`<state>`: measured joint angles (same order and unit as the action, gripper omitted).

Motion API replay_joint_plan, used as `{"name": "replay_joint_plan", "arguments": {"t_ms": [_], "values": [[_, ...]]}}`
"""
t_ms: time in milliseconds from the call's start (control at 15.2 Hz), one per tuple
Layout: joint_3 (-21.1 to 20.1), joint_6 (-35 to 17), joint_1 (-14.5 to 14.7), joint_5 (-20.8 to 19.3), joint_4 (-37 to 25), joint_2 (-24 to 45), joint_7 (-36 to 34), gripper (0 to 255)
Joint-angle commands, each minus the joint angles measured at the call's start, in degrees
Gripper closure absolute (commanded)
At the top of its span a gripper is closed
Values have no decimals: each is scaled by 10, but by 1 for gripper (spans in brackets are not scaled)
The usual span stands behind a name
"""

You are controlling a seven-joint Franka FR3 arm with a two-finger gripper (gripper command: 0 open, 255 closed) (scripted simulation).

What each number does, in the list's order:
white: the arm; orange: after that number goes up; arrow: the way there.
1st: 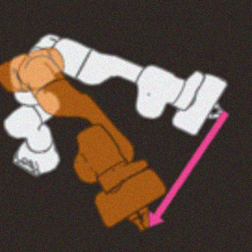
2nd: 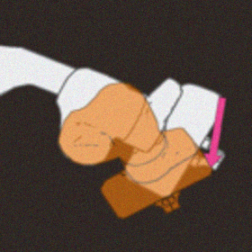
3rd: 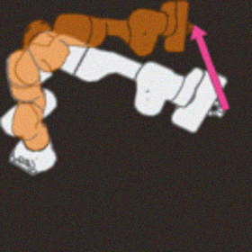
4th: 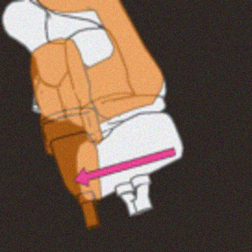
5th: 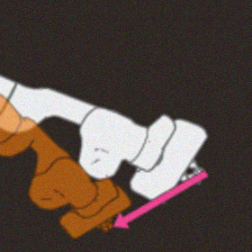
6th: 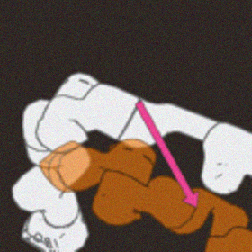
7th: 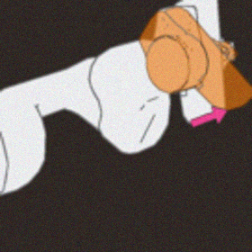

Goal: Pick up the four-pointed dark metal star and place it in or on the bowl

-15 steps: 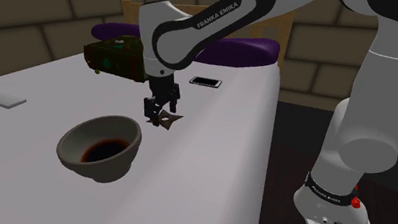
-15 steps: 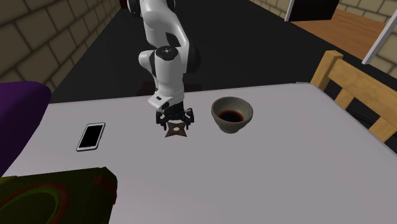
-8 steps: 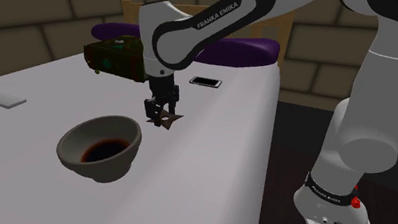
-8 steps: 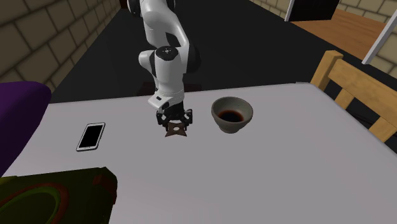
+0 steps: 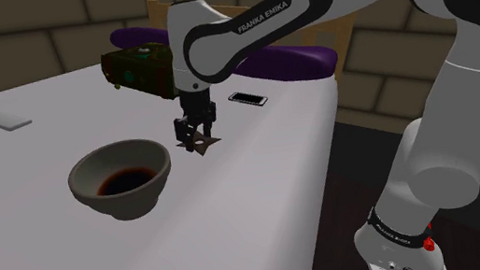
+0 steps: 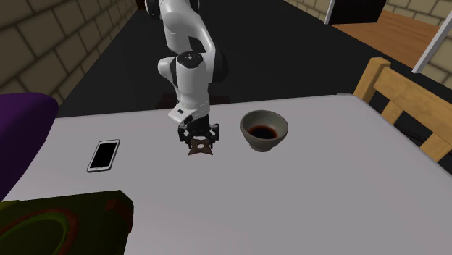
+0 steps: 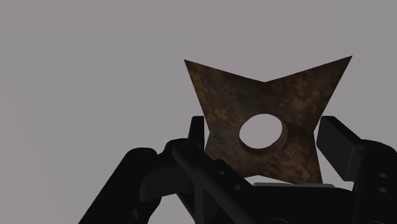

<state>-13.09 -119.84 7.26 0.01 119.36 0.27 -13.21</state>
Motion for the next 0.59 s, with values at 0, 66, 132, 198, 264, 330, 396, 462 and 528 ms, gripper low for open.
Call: {"name": "replay_joint_plan", "arguments": {"t_ms": [0, 66, 132, 198, 264, 330, 396, 462, 528], "values": [[0, 11, 0, 1, -7, -4, 1, 255], [0, 19, 0, 2, -12, -7, 1, 255], [0, 26, 0, 2, -17, -9, 2, 255], [0, 34, 0, 3, -22, -12, 2, 255], [1, 41, -1, 3, -28, -14, 3, 255], [1, 49, -1, 4, -33, -16, 3, 255], [1, 56, -1, 4, -39, -18, 3, 255], [1, 64, -1, 5, -44, -20, 4, 255], [1, 71, -1, 5, -50, -22, 4, 255]]}}
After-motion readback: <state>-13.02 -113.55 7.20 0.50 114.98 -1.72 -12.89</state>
